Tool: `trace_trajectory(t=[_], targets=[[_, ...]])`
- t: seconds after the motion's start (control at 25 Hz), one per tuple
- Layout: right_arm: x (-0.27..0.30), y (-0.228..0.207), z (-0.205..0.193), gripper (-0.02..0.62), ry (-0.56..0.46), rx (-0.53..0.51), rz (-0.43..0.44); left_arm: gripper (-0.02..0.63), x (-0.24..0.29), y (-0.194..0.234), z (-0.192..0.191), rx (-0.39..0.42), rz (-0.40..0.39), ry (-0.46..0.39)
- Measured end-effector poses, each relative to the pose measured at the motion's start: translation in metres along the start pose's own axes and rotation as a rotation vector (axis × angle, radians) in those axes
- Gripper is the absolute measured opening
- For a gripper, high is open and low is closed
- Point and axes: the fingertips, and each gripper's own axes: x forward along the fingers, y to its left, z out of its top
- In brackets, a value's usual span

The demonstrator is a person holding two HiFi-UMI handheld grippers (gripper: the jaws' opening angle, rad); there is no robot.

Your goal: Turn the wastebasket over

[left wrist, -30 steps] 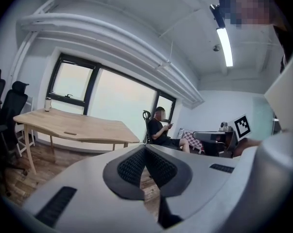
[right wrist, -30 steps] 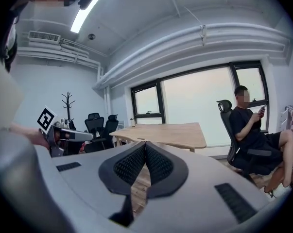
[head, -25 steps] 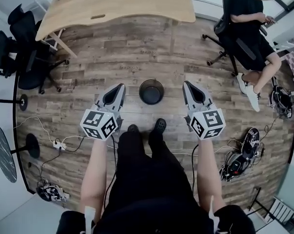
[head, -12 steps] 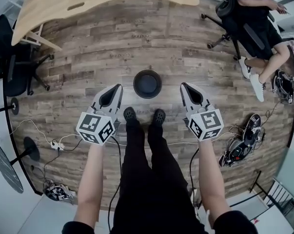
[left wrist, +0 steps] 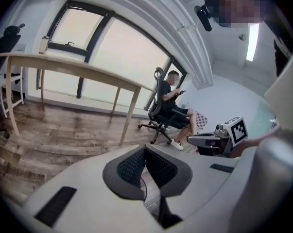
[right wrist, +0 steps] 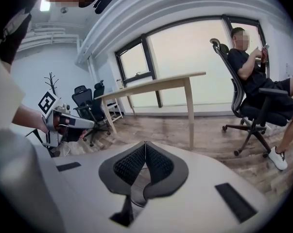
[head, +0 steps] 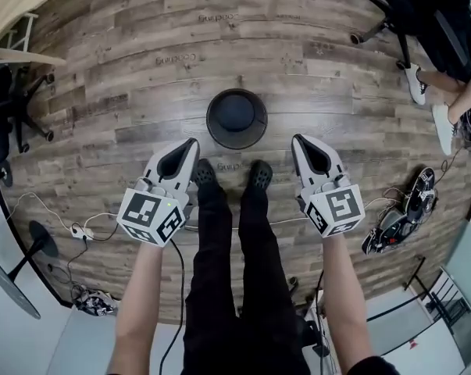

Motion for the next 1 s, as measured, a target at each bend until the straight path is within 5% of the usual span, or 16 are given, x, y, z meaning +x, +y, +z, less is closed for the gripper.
trace_trajectory(t=[0.24,0.32,0.4,0.8,0.92,1.0], targets=[[0.096,-0.034,-0.112,0.042,0.171,-0.013,0.032,0.032,0.081,0.074,-0.096,-0.044,0.018,0.094],[0.124,-0.046,-0.148,0.094,0.226,-0.012,0.041,0.197,0.107,0.092,-0.129,-0.075,-0.021,0.134],[0.147,-0.054,-0.178,0.172,0.273,0.003,0.045,0.198,0.125,0.111,-0.161,-0.079,-0.025,0.193],[0.227,-0.095,-0.282,0.192,0.442,0.078,-0.017,0.198,0.196,0.165,-0.263,-0.043,0.001,0.395],[0.241,-0.098,-0.297,0.075,0.466,0.101,0.009,0.162,0.215,0.178,-0.284,-0.075,0.029,0.443],[0.242,-0.099,-0.299,0.074,0.461,0.136,0.035,0.072,0.22,0.18,-0.288,-0.077,0.021,0.453]])
